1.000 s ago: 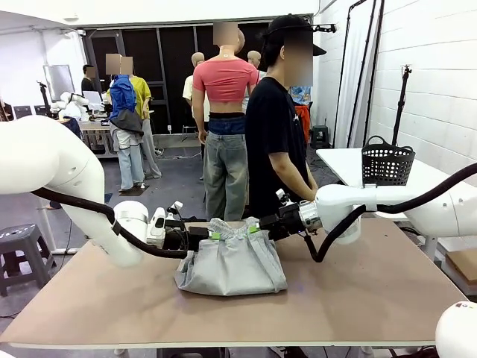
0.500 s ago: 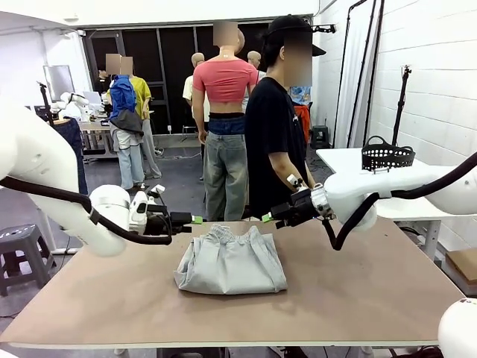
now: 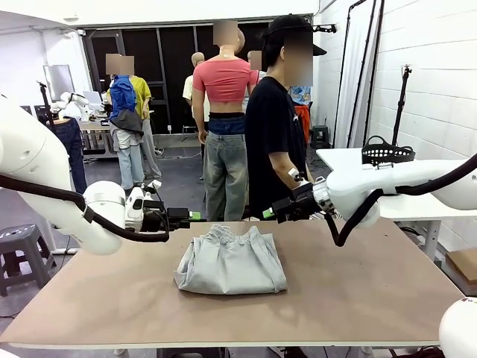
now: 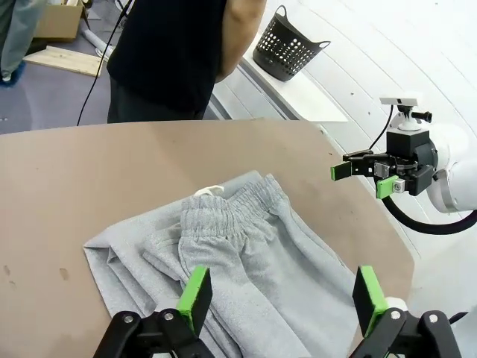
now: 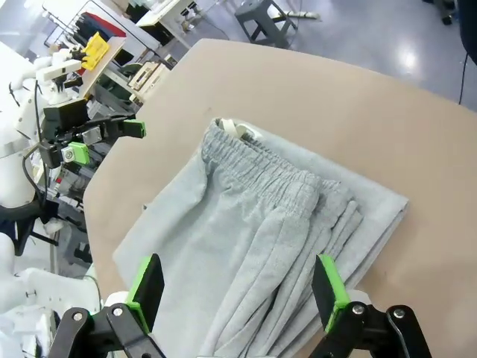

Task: Fold the training pants.
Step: Fold the Training pants in half.

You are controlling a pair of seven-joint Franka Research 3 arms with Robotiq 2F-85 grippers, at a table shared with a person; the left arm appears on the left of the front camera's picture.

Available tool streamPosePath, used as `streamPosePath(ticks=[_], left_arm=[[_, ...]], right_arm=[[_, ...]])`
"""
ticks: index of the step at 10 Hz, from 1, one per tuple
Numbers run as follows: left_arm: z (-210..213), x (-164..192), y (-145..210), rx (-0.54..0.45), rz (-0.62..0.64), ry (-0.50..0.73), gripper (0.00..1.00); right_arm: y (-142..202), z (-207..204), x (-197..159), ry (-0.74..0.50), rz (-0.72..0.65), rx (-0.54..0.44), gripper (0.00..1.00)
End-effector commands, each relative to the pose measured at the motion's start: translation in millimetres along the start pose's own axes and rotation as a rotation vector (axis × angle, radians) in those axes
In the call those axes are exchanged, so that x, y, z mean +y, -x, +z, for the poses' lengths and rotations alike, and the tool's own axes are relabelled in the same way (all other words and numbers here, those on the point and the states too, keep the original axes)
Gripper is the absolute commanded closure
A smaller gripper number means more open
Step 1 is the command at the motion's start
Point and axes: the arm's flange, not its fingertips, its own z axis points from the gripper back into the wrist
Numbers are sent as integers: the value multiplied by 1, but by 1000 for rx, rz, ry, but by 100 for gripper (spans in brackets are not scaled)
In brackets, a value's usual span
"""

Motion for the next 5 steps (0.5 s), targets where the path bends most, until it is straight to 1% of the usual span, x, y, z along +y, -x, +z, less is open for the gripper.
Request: streamPosePath(ticks=[1,5], left_arm=[[-2,2,-1,2,0,-7,0],[-2,2,-1,2,0,-7,0]], right_arm=[[0,-4,-2,-5,-4,8,0],[0,-4,-2,-5,-4,8,0]])
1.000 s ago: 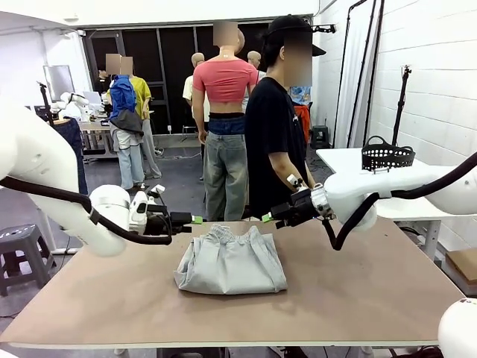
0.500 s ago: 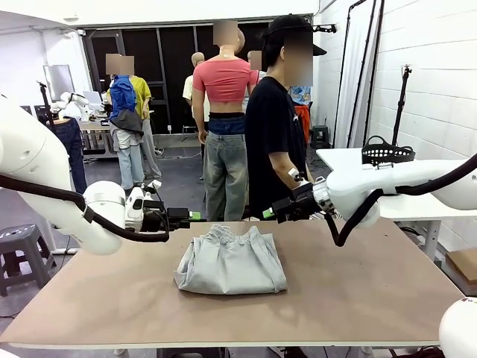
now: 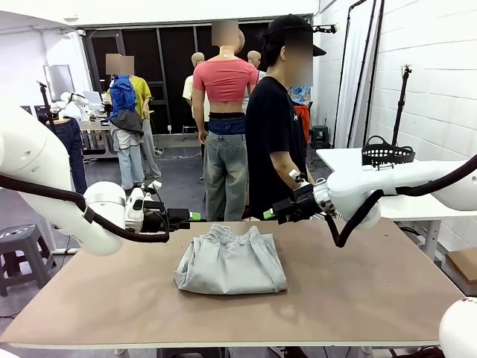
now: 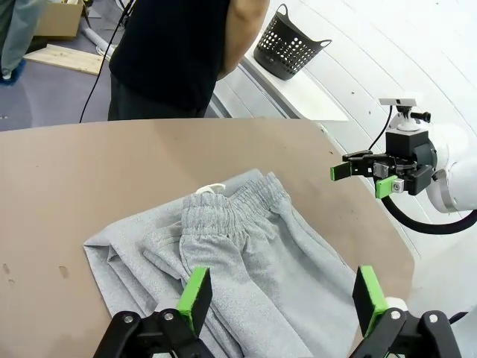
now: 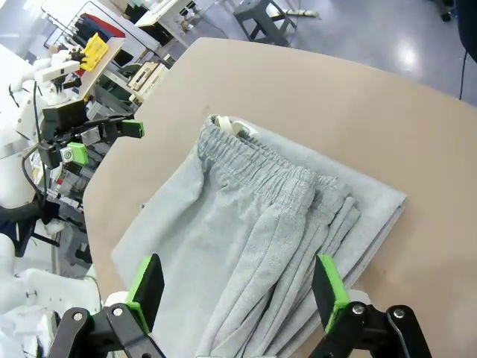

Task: Fold the training pants.
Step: Fold the Training pants in half.

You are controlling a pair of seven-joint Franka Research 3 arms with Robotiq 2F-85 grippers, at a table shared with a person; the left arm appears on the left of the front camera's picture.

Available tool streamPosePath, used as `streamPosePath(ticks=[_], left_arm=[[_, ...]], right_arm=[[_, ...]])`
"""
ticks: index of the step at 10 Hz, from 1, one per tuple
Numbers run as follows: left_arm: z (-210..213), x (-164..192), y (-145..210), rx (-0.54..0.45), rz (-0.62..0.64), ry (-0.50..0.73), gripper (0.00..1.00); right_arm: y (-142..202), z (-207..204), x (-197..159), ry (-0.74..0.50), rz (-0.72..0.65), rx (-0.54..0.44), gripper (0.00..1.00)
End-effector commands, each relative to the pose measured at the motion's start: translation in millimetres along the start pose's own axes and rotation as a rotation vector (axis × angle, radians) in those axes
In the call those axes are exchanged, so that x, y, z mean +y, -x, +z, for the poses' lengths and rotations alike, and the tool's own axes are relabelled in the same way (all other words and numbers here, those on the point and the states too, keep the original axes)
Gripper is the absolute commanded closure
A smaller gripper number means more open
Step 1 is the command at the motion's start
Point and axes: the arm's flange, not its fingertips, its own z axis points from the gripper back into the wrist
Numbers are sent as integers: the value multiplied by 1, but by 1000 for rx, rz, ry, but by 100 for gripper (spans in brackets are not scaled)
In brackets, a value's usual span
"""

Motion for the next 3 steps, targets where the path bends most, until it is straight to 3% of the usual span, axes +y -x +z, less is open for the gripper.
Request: streamPosePath(ticks=[1,3], left_arm=[[-1,1,-2,0,-3,-6,0],[-1,1,-2,0,-3,-6,0]], right_arm=[[-2,-3,1,-4,1,7,0],[-2,-3,1,-4,1,7,0]])
